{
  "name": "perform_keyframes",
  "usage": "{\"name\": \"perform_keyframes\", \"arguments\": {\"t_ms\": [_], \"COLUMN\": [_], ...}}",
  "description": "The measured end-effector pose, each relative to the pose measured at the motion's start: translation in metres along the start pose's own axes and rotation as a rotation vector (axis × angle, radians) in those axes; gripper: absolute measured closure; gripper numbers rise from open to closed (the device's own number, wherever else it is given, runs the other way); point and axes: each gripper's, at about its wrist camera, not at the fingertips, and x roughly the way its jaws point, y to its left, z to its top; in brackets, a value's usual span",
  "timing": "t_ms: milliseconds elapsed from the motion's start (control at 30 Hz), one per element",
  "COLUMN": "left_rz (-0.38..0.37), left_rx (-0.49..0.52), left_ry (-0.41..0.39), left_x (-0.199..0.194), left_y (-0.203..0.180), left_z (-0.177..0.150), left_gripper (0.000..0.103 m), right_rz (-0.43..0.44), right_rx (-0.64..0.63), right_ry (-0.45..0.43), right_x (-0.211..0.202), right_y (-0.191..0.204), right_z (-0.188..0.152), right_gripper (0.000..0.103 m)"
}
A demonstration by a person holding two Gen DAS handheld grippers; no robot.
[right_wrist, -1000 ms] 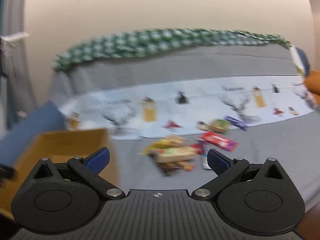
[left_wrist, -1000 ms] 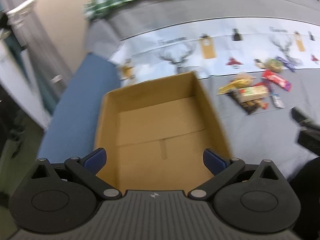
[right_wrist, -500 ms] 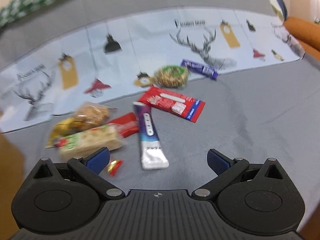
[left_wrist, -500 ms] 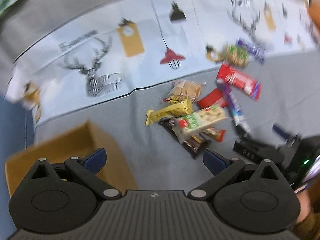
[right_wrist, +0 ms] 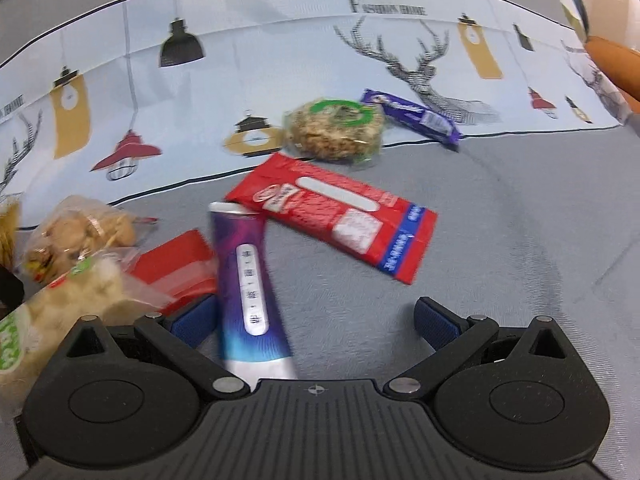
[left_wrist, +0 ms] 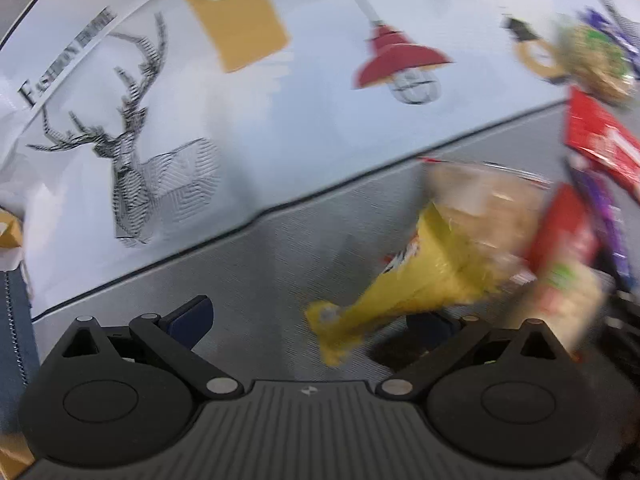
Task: Organize snacks
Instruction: 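Grasp the yellow snack bar with the left tool while the right tool grasps the silver stick pack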
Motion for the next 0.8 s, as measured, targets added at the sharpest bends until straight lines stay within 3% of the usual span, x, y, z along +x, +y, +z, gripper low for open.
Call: {"name": "perform_keyframes", "arguments": {"t_ms": [133,400,467,500,533,567,600,633,700,800], "left_rz": [0.004,0.093,0.103,0.086,0.047,0.017,0.004,-0.006,-0.004,-0.033], "left_rx": [-0.017,0.101,0.123,0.114,0.088,0.049,0.008,-0.011,-0.017,-0.052], "left_ry": [0.065,-0.024,-0.061,-0.073,-0.061,-0.042,-0.05,-0.079,-0.125,-0.154], "left_x": [0.021,0.009,0.002,-0.001,-0.003,-0.005,-0.008,-0.013,-0.025,-0.049], "left_y": [0.014,-0.007,-0.011,-0.01,-0.006,-0.005,-0.001,0.0,0.003,0.009], "left_z": [0.002,0.01,0.011,0.012,0.013,0.014,0.014,0.013,0.011,0.007], "left_gripper": [0.0,0.0,0.011,0.047,0.094,0.094,0.094,0.094,0.094,0.094], "right_rz": [-0.014,-0.027,-0.024,-0.02,-0.013,-0.002,0.011,0.022,0.033,0.072], "right_rx": [0.007,0.007,0.003,0.0,-0.002,0.0,-0.01,-0.031,-0.035,0.075], "right_ry": [-0.007,-0.027,-0.027,-0.023,-0.02,-0.025,-0.036,-0.054,-0.056,-0.123], "right_x": [0.002,0.003,0.003,0.002,0.002,-0.001,-0.005,-0.01,-0.012,-0.02], "right_y": [-0.001,0.003,0.003,0.002,0.002,0.001,0.001,0.003,0.002,-0.013], "right_z": [0.0,-0.003,-0.003,-0.002,-0.002,-0.002,-0.002,-0.001,-0.001,0.004], "right_gripper": [0.0,0.0,0.001,0.001,0.007,0.016,0.054,0.072,0.081,0.088]}}
